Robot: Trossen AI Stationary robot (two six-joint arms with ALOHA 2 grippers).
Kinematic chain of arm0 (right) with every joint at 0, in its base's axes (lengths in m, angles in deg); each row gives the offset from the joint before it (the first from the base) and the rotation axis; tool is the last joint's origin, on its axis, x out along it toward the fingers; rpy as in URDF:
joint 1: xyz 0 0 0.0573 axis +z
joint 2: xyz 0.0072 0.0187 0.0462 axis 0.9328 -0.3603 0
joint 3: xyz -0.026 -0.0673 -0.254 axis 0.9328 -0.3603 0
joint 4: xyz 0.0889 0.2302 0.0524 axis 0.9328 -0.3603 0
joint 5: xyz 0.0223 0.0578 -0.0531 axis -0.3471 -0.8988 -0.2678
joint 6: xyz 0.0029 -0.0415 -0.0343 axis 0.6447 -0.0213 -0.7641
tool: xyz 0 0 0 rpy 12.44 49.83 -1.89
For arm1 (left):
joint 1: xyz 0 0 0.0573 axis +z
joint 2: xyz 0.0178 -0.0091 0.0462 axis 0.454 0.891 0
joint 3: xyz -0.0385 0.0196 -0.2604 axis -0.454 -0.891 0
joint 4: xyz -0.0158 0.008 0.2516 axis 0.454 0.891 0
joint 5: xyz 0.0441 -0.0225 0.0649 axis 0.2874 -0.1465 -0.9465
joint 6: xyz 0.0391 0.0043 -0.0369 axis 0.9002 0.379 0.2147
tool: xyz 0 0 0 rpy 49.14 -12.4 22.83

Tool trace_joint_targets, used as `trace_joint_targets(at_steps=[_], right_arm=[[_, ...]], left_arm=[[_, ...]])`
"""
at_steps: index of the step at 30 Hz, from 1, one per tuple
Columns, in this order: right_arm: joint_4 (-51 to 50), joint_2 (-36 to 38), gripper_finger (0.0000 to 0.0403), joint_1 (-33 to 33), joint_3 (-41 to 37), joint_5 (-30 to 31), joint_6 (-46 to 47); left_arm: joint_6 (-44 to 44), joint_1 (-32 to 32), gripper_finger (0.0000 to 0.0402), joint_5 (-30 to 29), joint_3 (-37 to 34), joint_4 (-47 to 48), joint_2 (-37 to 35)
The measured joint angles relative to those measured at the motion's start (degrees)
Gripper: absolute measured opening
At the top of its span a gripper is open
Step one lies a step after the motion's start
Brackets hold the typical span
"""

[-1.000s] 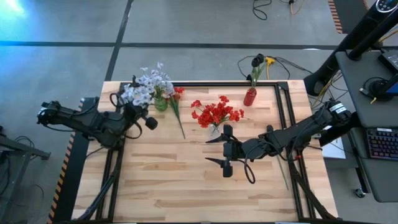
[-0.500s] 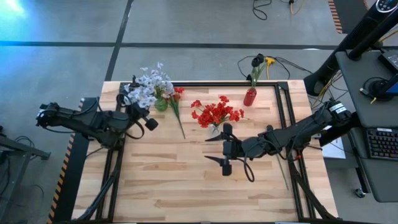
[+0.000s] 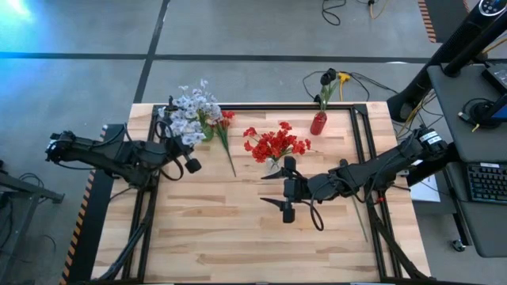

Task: Sort flowers into vase by color
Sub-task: Put the white flower into the green vase

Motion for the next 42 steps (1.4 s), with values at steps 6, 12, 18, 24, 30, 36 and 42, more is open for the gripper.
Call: trace_joint_targets(at_steps=[6,12,18,24,30,36,42], right_arm=[[-0.02,-0.02,0.0272,0.0,0.0,0.0,-0.02],[-0.02,-0.04,0.0272,0.0,0.0,0.0,-0.04],[-0.02,-0.11,0.0272,0.0,0.0,0.0,-0.02],[0.0,-0.12,0.0272,0.0,0.0,0.0,-0.03],[0.15,-0.13,0.0272,0.0,0.0,0.0,-0.17],[0.2,-0.13,0.0272,0.0,0.0,0.0,-0.17],[0.18,-0.13,0.0272,0.0,0.0,0.01,-0.2]], left_arm=[[0.77,0.0,0.0,-2.19,0.0,-0.01,-0.12],[2.41,0.04,0.0,-3.98,0.0,-0.55,-0.09],[5.13,0.24,0.0,-5.72,0.09,-4.27,-0.13],[6.85,1.97,0.0,-5.77,0.11,-5.63,-0.03],[8.05,5.44,0.0,-5.76,0.11,-6.96,1.01],[8.35,7.39,0.0,-5.71,0.11,-6.95,2.43],[8.35,7.65,0.0,-5.69,0.11,-8.08,3.78]])
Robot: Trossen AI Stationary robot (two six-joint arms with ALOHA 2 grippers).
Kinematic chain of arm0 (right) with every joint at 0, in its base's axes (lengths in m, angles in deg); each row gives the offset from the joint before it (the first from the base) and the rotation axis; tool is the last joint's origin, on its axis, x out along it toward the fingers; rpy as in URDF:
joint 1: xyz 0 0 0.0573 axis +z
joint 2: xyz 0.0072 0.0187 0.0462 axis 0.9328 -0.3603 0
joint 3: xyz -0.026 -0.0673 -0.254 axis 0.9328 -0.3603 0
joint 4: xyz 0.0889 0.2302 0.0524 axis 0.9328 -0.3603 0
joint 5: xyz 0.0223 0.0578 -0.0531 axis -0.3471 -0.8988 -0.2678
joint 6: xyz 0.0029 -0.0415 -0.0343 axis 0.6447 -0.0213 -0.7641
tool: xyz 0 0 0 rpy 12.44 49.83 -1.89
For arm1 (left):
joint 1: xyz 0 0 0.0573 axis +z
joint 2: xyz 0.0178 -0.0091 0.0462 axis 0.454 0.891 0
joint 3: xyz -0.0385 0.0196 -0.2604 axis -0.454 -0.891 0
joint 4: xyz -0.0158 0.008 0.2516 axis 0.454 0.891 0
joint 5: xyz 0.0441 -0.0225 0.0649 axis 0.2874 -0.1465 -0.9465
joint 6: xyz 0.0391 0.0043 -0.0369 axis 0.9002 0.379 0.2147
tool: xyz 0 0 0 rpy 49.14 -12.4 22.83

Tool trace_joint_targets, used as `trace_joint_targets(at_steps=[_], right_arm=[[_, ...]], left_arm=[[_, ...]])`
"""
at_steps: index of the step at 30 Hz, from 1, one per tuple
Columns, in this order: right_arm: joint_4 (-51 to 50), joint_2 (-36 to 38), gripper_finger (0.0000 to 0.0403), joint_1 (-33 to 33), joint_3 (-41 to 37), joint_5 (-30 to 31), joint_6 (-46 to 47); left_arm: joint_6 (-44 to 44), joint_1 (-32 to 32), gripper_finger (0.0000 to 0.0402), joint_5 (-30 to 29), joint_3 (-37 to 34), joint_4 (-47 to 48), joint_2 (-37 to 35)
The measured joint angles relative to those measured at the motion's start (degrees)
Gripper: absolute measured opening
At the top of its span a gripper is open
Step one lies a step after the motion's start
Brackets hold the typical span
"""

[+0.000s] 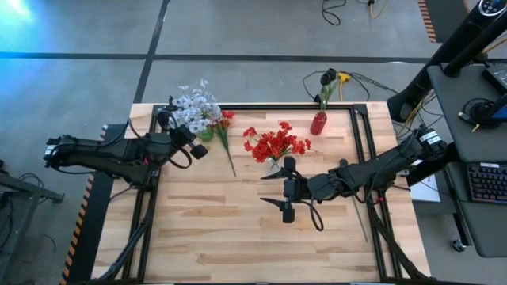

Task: Sort flowers into vase by color
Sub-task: Put the white flower into the green vase

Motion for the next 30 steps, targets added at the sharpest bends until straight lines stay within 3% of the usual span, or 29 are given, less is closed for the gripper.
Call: trace_joint_targets(at_steps=[30], right_arm=[[-0.07,0.0,0.0272,0.0,0.0,0.01,0.0]], left_arm=[[-1.05,2.85,0.0,0.12,0.0,-2.11,2.1]])
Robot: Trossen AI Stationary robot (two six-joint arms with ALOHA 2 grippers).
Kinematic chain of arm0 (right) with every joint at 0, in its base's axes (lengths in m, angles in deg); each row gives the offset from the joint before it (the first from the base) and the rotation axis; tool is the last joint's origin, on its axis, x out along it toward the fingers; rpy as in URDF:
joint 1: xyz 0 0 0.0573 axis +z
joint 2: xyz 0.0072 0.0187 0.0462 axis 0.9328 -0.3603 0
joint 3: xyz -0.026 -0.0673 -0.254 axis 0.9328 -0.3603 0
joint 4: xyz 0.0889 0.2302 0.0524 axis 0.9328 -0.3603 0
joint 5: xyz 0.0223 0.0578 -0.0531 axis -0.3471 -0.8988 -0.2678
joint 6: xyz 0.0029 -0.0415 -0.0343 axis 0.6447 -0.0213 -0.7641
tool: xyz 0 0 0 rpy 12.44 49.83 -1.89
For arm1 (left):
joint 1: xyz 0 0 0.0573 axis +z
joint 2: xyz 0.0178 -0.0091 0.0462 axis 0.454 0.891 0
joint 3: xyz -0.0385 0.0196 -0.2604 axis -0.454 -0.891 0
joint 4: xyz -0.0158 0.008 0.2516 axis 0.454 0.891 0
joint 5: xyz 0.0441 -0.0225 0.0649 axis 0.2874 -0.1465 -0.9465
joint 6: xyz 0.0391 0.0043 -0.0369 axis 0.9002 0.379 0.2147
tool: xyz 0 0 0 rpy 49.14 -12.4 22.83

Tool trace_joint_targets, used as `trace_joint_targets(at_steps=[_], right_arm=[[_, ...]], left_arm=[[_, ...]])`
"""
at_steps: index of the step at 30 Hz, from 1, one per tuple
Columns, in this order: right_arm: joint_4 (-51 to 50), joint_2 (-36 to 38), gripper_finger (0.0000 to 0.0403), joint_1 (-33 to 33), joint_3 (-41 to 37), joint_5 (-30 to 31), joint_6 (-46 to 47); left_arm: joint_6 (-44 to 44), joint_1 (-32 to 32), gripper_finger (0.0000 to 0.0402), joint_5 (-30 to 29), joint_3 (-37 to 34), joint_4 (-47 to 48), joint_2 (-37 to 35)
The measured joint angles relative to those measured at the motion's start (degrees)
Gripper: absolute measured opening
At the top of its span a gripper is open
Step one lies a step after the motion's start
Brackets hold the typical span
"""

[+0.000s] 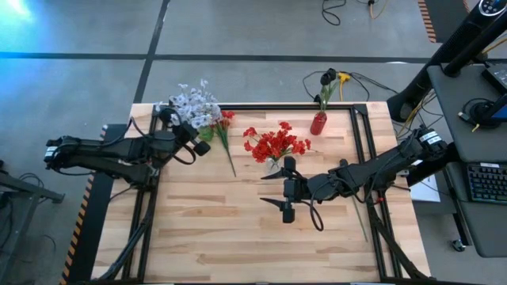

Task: Sort flowers into vase by color
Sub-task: Put the white flower into the green vase

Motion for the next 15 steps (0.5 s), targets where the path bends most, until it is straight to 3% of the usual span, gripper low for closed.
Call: trace_joint_targets(at_steps=[15], right_arm=[[-0.44,0.0,0.0272,0.0,0.0,-0.01,0.39]], left_arm=[[-0.02,1.65,0.0,-0.01,0.0,-1.04,1.73]])
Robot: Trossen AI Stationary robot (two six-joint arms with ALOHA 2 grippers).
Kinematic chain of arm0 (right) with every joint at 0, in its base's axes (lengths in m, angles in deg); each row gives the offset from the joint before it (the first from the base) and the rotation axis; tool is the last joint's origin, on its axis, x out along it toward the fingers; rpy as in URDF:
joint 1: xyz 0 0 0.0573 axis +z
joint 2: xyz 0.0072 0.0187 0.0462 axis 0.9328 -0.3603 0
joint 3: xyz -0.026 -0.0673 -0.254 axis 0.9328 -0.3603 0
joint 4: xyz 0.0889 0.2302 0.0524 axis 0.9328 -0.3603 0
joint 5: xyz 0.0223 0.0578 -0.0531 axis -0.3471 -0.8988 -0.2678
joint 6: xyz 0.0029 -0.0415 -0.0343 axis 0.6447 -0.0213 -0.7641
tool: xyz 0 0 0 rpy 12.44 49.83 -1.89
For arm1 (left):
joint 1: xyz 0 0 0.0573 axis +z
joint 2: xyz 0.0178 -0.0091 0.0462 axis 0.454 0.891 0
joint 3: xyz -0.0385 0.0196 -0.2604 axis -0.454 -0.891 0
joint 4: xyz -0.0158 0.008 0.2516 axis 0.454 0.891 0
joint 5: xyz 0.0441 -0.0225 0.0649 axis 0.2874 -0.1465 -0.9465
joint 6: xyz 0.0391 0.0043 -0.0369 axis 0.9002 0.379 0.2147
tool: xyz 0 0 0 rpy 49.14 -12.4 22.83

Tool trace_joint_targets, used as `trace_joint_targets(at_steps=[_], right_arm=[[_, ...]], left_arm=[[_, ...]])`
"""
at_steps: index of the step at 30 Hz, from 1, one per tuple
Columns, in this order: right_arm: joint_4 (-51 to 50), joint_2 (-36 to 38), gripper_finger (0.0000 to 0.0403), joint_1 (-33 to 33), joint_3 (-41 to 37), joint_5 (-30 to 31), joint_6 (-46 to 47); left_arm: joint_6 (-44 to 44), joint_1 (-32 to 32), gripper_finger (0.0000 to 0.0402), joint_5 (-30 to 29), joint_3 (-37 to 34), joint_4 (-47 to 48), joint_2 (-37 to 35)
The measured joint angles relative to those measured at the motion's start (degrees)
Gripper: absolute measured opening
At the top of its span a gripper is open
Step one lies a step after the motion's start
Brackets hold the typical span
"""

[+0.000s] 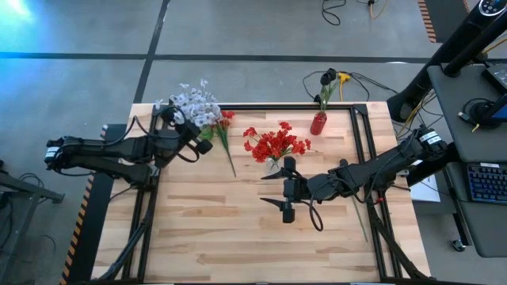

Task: Sort flowers into vase by color
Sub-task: Put the white flower into the green vase

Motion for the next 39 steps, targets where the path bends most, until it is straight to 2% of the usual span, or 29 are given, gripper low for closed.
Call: trace_joint_targets(at_steps=[5,22,34,39], right_arm=[[-0.16,0.0,0.0272,0.0,0.0,0.0,0.15],[-0.72,0.0,0.0272,0.0,-0.04,0.0,0.42],[-1.04,-0.02,0.0272,0.01,-0.07,0.02,1.18],[-0.98,-0.02,0.0272,0.0,-0.09,0.11,1.16]], left_arm=[[-1.3,0.72,0.0,2.14,0.02,-2.09,-0.02],[-1.79,2.21,0.0,2.35,0.02,-2.78,0.16],[1.68,1.86,0.0,2.36,2.49,-0.63,-0.17],[-2.94,1.19,0.0,3.8,2.49,-0.36,-0.31]])
